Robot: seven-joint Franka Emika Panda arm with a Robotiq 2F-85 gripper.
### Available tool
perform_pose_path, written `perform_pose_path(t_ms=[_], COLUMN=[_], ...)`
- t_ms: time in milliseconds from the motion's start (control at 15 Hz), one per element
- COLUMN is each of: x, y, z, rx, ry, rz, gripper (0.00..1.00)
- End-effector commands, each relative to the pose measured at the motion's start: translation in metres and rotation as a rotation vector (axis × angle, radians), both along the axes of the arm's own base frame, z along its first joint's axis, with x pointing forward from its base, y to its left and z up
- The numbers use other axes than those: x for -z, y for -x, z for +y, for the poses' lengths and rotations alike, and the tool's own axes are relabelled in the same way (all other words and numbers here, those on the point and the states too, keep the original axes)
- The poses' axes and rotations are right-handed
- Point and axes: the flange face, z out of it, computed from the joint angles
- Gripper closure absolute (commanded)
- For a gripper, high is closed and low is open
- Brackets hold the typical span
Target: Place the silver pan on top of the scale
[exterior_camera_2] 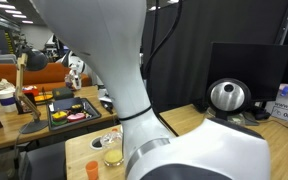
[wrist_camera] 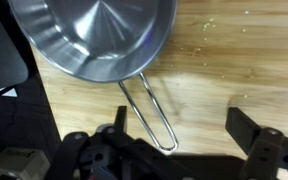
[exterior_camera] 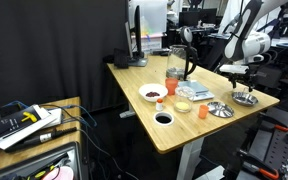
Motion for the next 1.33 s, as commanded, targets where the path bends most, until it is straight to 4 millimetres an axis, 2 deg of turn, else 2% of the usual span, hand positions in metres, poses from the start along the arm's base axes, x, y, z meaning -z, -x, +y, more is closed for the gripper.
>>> perform_pose_path(t_ms=[0, 533, 933, 1267], x=[-0.001, -0.001, 0.009, 0.009], y=[-0.001, -0.023, -0.019, -0.021], z=[0.001, 0.019, 0.016, 0.017], rx=[-0.068, -0.195, -0.211, -0.221], ry=[0.033, 0.066, 0.077, 0.076], rz=[0.007, 0.026, 0.053, 0.053], gripper=[0.0, 0.0, 0.0, 0.0])
